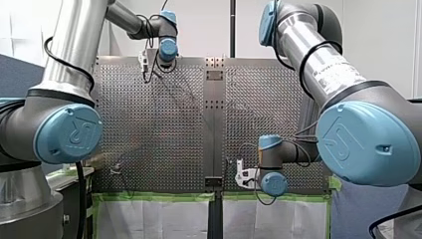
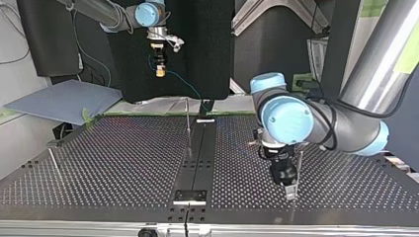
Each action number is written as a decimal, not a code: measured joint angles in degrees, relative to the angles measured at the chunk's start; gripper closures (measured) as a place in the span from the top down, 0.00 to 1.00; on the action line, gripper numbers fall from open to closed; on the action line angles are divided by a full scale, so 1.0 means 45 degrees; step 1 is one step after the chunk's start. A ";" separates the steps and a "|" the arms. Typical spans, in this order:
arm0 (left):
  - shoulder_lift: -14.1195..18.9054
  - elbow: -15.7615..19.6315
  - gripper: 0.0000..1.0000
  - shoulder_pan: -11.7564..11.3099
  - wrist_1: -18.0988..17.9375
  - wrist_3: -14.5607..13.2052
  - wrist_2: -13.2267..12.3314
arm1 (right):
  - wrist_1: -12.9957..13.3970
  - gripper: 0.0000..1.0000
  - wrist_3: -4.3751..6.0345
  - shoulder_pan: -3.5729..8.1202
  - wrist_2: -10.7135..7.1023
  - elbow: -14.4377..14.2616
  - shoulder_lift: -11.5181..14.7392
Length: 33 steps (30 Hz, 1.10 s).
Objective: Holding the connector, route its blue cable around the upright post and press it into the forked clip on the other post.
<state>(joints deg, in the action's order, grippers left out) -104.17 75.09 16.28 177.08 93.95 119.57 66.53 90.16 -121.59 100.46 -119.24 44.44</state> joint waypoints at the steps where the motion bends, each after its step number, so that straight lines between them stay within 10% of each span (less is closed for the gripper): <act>1: -0.0061 -0.0045 1.00 -0.0001 0.0014 0.0006 -0.0007 | 0.0009 0.00 0.0003 -0.0001 0.0000 0.0000 0.0000; 33: -0.1060 -0.0736 1.00 0.0007 0.1153 0.0915 0.0130 | -0.0076 0.00 -0.0012 0.0000 0.0001 -0.0003 0.0001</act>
<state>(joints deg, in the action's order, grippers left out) -108.94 71.78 16.31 182.27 98.07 120.16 66.19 90.11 -121.59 100.47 -119.25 44.44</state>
